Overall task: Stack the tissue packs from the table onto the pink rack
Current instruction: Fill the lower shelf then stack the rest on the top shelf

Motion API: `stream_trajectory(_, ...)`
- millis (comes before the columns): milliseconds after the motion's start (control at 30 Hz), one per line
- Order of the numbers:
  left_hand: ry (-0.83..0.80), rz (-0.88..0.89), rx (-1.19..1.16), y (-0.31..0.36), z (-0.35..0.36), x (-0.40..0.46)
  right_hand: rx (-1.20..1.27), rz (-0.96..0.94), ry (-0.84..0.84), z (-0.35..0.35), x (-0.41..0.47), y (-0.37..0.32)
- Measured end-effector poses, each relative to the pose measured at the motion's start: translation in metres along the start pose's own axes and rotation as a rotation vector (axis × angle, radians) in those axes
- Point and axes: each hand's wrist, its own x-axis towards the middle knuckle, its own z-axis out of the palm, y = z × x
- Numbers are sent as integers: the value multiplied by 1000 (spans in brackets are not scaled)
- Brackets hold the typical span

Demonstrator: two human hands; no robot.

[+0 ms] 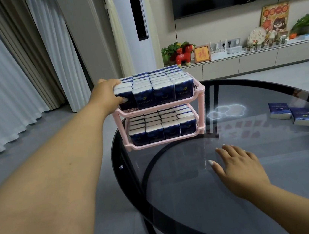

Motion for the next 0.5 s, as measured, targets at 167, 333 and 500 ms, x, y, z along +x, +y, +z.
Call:
stream_trajectory(167,69,24,75,0,10,-4,-6,-3,-2,-1,0,-1)
stream_trajectory(333,62,39,167,8,9,-9,-12,-2,-8,-1,1,-1)
stream_trajectory(500,59,20,196,11,9,-9,-12,-4,-4,-1,1,-1)
